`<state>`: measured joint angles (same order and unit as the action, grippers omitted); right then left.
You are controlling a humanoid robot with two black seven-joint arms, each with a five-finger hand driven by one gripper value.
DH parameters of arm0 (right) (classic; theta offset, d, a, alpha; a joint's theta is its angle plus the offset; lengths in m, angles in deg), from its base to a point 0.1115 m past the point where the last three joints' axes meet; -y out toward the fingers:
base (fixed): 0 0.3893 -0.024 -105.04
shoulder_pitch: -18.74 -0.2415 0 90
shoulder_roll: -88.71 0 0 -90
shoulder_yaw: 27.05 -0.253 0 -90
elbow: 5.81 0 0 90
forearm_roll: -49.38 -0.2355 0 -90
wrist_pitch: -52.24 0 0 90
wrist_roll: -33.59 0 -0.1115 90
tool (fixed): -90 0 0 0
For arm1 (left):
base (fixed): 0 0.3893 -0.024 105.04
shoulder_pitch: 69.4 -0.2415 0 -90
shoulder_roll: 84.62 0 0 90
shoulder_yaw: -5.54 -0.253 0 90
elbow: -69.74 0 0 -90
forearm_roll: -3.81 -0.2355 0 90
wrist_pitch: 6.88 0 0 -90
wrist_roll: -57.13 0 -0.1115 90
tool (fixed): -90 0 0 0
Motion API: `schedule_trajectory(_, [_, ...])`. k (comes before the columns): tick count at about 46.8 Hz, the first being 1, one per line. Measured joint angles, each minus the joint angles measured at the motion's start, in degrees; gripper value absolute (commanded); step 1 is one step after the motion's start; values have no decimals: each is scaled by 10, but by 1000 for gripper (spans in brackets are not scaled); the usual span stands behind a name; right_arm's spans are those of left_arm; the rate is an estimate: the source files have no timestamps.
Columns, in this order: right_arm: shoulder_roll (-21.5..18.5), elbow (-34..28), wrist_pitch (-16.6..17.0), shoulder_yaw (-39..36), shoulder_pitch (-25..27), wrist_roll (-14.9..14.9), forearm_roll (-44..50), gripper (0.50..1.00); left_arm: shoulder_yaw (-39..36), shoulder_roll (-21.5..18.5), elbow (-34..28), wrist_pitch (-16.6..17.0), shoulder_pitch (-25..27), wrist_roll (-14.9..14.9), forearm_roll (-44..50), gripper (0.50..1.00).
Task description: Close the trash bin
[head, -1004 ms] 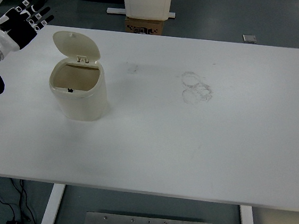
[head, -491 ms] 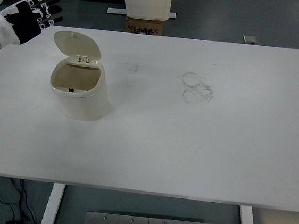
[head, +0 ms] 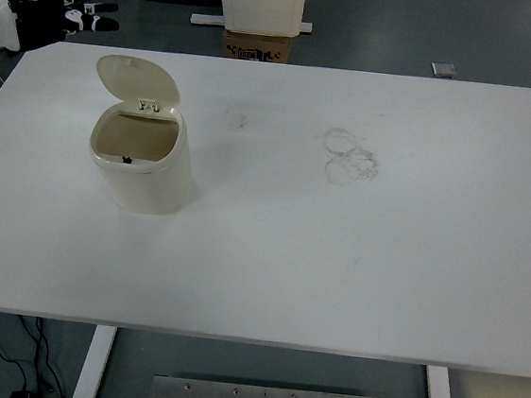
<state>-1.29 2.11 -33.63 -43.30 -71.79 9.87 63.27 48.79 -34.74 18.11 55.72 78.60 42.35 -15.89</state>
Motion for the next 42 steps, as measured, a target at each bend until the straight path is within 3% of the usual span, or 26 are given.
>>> schedule_trajectory(5, [0, 0, 0, 0, 0, 0, 0, 991, 0, -1, -1, -33, 8, -46, -31, 1000])
schedule_trajectory(9, [0, 0, 0, 0, 0, 0, 0, 991, 1, -7, -1, -46, 27, -62, -56, 1000])
schedule_trajectory(17, [0, 0, 0, 0, 0, 0, 0, 991, 1, -18, -2, -75, 66, -67, -113, 1000])
schedule_trajectory(24, [0, 0, 0, 0, 0, 0, 0, 991, 0, -21, -1, -76, 99, -80, -159, 1000])
schedule_trajectory(42, [0, 0, 0, 0, 0, 0, 0, 991, -24, 9, 2, -76, 119, -85, -347, 1000])
